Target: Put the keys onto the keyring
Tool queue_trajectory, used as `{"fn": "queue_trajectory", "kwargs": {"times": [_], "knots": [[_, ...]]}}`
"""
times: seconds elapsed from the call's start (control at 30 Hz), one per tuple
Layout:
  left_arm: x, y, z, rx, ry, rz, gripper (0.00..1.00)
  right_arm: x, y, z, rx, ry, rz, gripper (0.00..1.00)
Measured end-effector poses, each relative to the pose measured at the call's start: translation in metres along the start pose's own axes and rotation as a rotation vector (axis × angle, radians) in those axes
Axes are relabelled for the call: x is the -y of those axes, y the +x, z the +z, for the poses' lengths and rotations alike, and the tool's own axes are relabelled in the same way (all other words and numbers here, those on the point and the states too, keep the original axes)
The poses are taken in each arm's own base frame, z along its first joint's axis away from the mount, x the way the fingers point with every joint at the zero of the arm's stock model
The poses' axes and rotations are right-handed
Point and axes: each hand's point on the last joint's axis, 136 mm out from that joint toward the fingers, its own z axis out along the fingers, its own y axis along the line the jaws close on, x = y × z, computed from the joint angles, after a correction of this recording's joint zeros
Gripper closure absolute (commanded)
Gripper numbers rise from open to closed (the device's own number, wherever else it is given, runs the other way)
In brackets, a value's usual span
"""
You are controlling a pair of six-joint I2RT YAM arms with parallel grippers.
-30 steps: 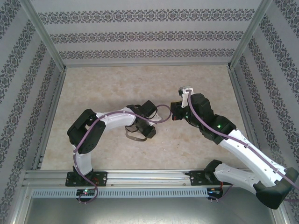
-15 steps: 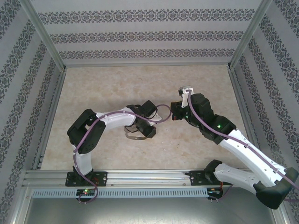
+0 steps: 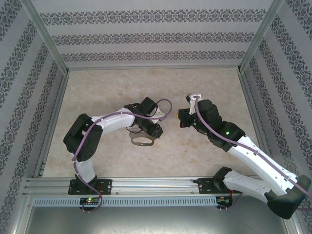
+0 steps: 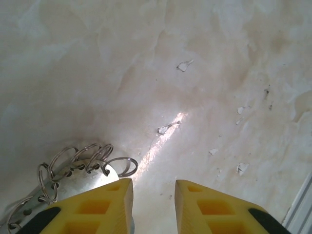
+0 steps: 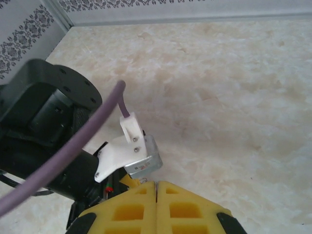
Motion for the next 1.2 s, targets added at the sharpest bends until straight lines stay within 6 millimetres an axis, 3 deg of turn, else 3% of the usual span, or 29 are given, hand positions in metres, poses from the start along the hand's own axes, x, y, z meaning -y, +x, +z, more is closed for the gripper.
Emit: {"fn": "queue_trajectory", "kwargs": {"times": [0.43,0.83,1.1,1.2], "knots": [[0.006,-0.008,-0.015,-0.048,-0.067,0.064,0.64,0.023,0.038,0.006,-0.069,0.053,0.074,1.0],[0.008,0.007,0.011,-0.135,-0.149,0.079,0.64,0.032,0.038,0.005,-0.063,0.069,0.12,1.0],[0.006,0.007,0.009,-0.123,-0.147,0.037,0.64,0.034,0.038,0.004,-0.066,0.064,0.131,1.0],[-0.003,0.012,-0.001,-0.106,-0.147,-0.014,0.63,0.033,0.038,0.005,-0.07,0.058,0.131,1.0]]}}
